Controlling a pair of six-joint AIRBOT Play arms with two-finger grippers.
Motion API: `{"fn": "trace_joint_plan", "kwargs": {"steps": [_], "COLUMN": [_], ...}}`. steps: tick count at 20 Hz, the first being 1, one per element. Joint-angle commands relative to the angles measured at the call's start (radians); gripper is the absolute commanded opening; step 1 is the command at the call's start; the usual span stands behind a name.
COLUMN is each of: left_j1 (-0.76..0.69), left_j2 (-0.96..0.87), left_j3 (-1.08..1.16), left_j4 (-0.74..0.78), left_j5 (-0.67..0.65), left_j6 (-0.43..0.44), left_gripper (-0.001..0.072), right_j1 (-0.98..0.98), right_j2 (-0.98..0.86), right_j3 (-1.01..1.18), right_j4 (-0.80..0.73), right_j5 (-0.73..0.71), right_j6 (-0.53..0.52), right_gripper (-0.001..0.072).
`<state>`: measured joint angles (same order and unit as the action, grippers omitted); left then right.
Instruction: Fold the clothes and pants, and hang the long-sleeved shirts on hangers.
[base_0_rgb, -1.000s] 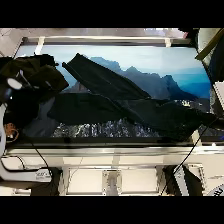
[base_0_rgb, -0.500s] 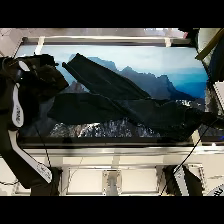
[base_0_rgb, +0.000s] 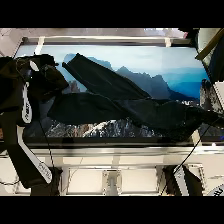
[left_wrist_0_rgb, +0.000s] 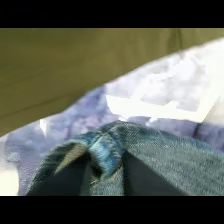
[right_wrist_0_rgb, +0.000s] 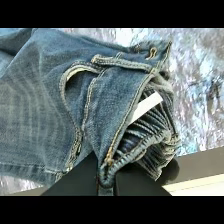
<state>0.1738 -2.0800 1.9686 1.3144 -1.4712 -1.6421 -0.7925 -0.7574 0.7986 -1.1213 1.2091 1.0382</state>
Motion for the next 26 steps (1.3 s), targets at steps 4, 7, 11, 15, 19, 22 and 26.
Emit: {"fn": "trace_joint_plan", "kwargs": {"steps": [4,7,11,15,19,22,26], "left_j1": [-0.002,0.016,0.056,0.132,0.248,0.340,0.443], "left_j2": [0.017,0.107,0.365,0.605,0.878,1.065,1.162], "left_j3": [0.017,0.095,0.101,-0.031,-0.514,-0.929,-1.194], "left_j4": [-0.004,0.010,0.010,0.123,0.179,0.179,0.224], "left_j5": [-0.022,0.042,0.318,0.306,0.283,0.359,0.463], "left_j6": [0.084,0.084,0.088,0.087,0.129,0.147,0.147], "left_gripper": [0.0018,0.0018,0.0018,0.0016,0.0016,0.0016,0.0016], "right_j1": [-0.001,-0.001,-0.001,-0.002,-0.002,-0.002,-0.011], "right_j2": [0.001,0.001,0.000,0.017,0.147,0.267,0.314], "right_j3": [0.005,0.098,0.344,0.440,0.109,-0.231,-0.320], "right_j4": [0.000,-0.001,-0.002,-0.051,-0.107,-0.116,-0.203], "right_j5": [-0.024,-0.031,-0.105,0.110,0.201,0.234,0.237], "right_j6": [0.000,-0.004,-0.003,-0.031,-0.057,-0.066,-0.077], "right_gripper": [0.0040,0.0040,0.0038,0.0038,0.0038,0.0038,0.0038]}}
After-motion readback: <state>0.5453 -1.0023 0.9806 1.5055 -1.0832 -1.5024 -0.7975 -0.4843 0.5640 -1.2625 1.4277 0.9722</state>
